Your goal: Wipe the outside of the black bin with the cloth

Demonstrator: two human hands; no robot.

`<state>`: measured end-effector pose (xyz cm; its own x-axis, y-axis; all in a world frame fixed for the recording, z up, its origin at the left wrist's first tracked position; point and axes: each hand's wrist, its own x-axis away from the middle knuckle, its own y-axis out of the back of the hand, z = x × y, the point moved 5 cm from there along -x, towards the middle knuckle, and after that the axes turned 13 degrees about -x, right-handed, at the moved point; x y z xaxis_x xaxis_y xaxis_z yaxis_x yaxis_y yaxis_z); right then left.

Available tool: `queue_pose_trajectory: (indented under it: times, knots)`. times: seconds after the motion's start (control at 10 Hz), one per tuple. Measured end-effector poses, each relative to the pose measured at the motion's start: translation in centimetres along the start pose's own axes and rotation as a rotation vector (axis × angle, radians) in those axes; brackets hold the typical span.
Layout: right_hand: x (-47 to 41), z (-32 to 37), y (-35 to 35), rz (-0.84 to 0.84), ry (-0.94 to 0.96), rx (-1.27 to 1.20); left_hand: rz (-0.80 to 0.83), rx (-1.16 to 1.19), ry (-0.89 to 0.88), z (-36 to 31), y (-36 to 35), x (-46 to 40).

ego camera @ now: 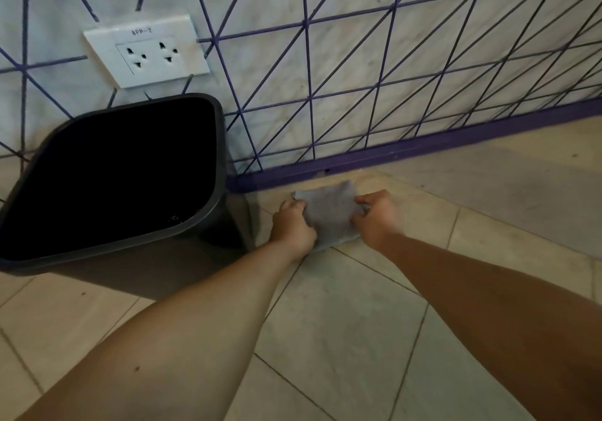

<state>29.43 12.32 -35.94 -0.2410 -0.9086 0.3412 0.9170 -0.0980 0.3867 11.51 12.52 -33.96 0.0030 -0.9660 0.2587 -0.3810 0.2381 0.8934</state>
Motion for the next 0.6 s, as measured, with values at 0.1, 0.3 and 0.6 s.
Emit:
queue_pose_trajectory:
  times: [0.1, 0.3, 0.6]
  knots:
    - [0.0, -0.1, 0.5, 0.047, 0.035, 0.102, 0.031, -0.095, 0.061, 0.1, -0.2, 0.0]
    - [1.7, 1.9, 2.0, 0.067, 0.137, 0.205, 0.083, -0.065, 0.091, -1.0, 1.5, 1.6]
    - [8.5, 9.7, 3.7, 0.197, 0.302, 0.192, -0.053, -0.047, -0.151, -5.3, 11.3, 7.3]
